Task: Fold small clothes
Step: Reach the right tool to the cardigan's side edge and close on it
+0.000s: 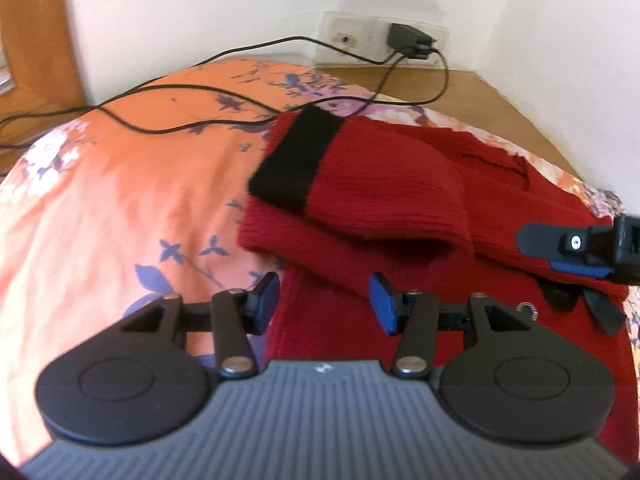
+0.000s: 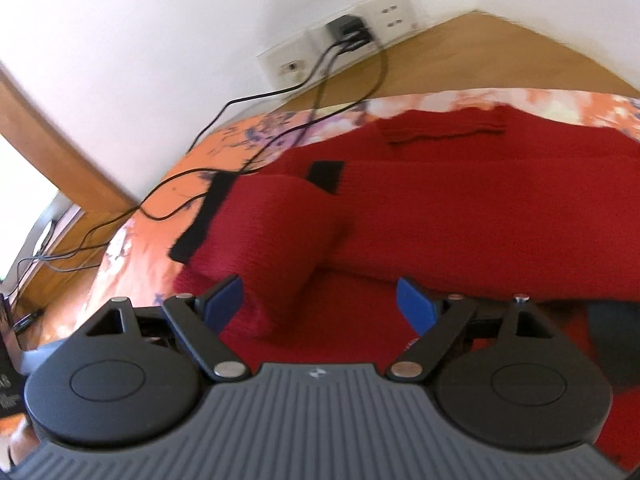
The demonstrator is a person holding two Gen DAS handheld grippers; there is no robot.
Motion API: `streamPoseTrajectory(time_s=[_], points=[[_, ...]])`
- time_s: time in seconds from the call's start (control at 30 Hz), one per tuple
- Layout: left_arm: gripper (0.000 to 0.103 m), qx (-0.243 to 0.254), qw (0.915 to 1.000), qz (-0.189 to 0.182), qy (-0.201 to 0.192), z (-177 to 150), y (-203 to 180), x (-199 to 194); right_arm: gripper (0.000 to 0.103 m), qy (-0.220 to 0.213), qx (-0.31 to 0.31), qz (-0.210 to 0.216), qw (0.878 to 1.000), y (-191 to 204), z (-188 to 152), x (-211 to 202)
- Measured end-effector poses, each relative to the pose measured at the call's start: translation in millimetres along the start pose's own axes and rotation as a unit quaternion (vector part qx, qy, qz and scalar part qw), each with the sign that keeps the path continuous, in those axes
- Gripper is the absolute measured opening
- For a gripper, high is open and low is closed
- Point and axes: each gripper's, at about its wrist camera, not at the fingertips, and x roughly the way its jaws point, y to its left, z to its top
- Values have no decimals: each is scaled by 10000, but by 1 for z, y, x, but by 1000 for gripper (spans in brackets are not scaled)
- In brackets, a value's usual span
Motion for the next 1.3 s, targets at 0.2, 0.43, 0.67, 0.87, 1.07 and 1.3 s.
streamPoseTrajectory(time_s=[0.2, 0.43, 0.67, 0.87, 1.07, 1.3], points=[[52, -121, 9998, 124, 35, -2, 13, 1, 90, 192, -50, 156, 9997, 24, 9, 28], [52, -215, 9996, 188, 83, -6, 23, 4, 90, 554, 50, 48, 9984, 31, 17, 65], [52, -307, 9991, 245, 143, -8, 32, 8, 90, 769, 65, 81, 9970, 37, 15, 85], [52, -338, 9990, 250, 148, -9, 34, 9, 77, 765, -135, -39, 9970, 44, 14, 91], [52, -325, 9990, 234, 178, -10, 34, 12, 27, 535, -404, 19, 9977, 50, 17, 82], [52, -183, 9998, 115, 40, -6, 26, 13, 24, -237, -1127, 317, 9928, 72, 37, 47]])
